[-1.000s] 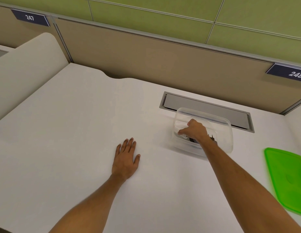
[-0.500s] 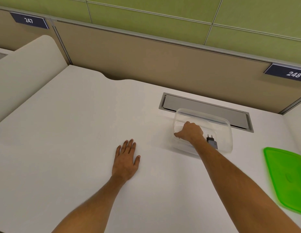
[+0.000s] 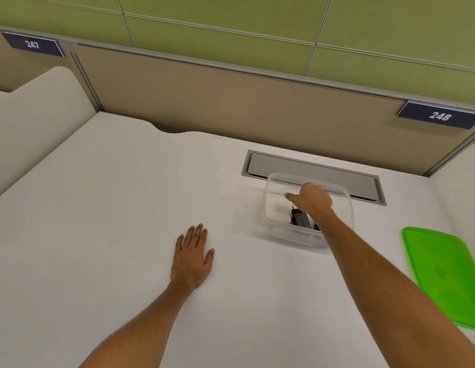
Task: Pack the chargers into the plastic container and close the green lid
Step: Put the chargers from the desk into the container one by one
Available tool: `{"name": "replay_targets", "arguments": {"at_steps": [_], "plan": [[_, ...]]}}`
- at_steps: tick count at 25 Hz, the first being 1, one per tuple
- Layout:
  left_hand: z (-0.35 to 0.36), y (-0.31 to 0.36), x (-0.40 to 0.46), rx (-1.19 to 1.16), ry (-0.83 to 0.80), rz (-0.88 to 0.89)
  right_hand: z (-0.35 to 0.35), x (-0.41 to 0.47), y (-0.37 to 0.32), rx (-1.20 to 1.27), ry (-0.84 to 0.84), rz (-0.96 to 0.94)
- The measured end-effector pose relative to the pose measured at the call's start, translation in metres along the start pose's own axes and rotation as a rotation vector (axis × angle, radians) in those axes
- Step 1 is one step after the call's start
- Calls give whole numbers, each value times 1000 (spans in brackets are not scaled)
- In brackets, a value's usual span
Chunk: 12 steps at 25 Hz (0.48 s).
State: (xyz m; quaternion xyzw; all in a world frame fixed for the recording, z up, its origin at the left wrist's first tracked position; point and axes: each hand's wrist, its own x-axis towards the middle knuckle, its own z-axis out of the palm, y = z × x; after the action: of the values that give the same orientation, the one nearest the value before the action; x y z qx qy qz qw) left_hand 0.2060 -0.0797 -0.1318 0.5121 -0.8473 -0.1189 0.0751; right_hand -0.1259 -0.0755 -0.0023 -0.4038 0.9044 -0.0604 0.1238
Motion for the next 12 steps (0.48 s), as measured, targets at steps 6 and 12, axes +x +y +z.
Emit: {"name": "replay_targets", "arguments": {"at_steps": [6,12], "plan": [[-1,-1,0,20,-21,10,-23,-12,40,47,113,42],[-2,1,0,30,-20,31,-43,-37,107,126,237,188]]}}
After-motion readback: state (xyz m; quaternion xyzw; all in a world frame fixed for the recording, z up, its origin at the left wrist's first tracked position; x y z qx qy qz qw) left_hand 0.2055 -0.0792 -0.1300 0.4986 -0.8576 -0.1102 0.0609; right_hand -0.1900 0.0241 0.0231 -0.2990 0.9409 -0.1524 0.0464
